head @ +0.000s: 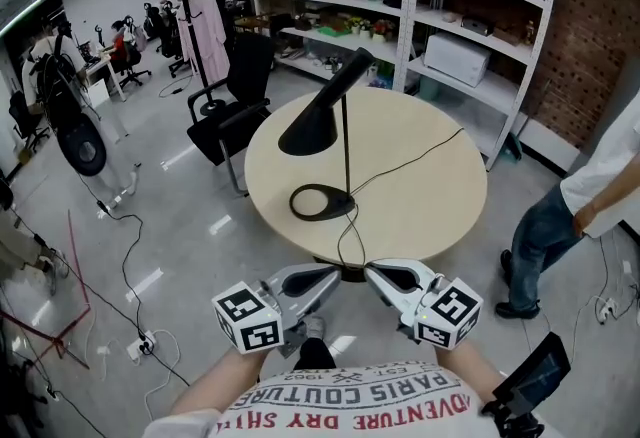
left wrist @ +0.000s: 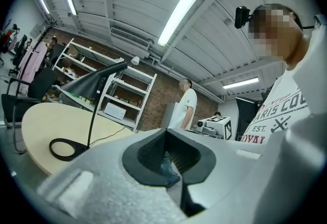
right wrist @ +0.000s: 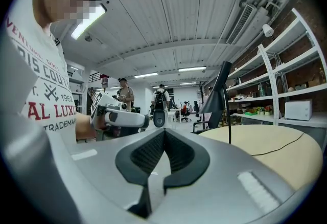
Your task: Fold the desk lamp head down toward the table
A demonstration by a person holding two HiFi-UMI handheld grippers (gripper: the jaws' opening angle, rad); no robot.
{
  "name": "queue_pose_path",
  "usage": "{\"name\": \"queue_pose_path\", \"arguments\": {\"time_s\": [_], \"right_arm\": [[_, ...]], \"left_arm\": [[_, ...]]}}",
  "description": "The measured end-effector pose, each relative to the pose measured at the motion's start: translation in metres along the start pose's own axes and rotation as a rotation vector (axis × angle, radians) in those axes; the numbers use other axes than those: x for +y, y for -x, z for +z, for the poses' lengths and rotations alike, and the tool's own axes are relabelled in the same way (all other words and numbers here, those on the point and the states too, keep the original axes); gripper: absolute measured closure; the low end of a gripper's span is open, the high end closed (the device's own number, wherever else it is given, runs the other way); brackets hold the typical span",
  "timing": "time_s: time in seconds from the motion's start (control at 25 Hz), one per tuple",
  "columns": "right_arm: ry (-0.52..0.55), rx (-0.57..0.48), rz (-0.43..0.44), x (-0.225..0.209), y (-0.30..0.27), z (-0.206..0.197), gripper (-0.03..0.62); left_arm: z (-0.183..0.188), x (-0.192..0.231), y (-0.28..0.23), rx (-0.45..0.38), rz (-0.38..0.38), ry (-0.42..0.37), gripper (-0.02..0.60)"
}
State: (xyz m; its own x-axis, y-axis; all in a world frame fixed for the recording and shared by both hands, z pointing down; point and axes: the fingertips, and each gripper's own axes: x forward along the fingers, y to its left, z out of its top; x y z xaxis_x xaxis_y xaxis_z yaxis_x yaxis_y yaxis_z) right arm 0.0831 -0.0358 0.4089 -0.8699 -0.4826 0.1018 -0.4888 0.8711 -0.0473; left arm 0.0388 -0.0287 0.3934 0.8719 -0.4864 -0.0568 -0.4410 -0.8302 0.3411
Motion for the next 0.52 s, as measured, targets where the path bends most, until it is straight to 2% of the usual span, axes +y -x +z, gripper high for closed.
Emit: {"name": "queue_pose_path", "arguments": {"time_s": [0.52], "right_arm": [[0.012,0.001,-0.008,0.008,0.017,0.001,0.595]], "left_arm": [[0.0,-0.021,-0.002,-0.012,-0.004,0.005,0.581]]}}
